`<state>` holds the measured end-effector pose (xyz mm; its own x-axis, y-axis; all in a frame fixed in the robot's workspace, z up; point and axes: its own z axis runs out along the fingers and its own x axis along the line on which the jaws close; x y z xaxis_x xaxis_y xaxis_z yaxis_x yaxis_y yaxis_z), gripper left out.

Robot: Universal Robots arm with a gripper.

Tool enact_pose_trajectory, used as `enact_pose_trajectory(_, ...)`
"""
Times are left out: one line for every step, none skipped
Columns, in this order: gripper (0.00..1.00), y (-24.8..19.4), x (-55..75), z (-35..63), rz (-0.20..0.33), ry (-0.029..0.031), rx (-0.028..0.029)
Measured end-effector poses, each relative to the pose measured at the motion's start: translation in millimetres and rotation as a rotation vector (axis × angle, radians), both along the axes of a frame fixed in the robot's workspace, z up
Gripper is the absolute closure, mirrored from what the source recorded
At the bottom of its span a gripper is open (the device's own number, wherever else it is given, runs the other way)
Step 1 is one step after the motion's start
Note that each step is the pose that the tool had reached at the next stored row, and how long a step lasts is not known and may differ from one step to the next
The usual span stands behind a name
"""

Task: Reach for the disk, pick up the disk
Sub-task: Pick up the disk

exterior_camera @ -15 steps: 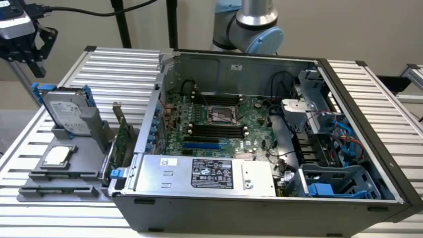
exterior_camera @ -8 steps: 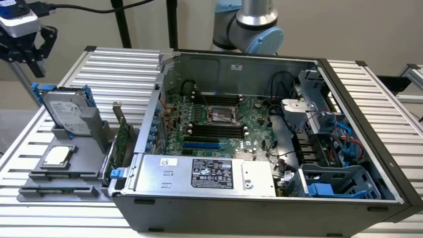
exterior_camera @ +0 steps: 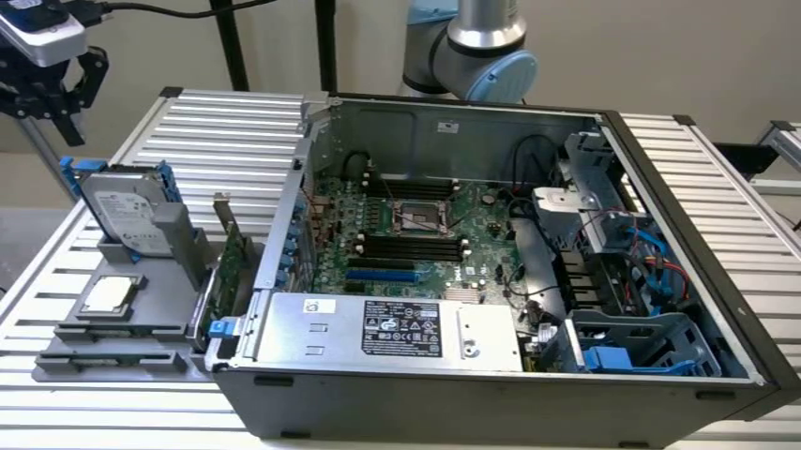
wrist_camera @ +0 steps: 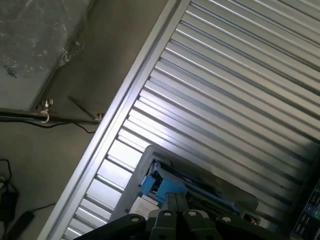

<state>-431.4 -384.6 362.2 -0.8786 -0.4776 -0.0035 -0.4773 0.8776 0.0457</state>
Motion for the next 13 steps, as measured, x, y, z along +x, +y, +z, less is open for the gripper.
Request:
enact_pose_trajectory(0.89,0.0,0.0,0.1,0.014,0.0001,0.0010)
enact_pose_trajectory(0.89,0.0,0.0,0.2,0.028,0.0001,0.0019)
enact_pose_trajectory(0.89,0.0,0.0,0.3,0.043,0.0001,0.0031)
enact_pose_trajectory(0.89,0.0,0.0,0.4,0.057,0.0001,0.0041)
enact_pose_trajectory(0.89,0.0,0.0,0.5,0.072,0.0000,0.0052)
enact_pose_trajectory(0.89,0.0,0.0,0.6,0.087,0.0001,0.0064)
enact_pose_trajectory(0.89,0.0,0.0,0.7,0.100,0.0001,0.0075)
enact_pose_trajectory(0.89,0.0,0.0,0.8,0.114,0.0001,0.0090)
enact_pose_trajectory(0.89,0.0,0.0,0.9,0.129,0.0000,0.0104)
enact_pose_trajectory(0.89,0.0,0.0,1.0,0.142,0.0000,0.0120)
enact_pose_trajectory(0.89,0.0,0.0,1.2,0.155,0.0000,0.0136)
enact_pose_trajectory(0.89,0.0,0.0,1.4,0.169,0.0000,0.0153)
enact_pose_trajectory(0.89,0.0,0.0,1.5,0.182,0.0000,0.0170)
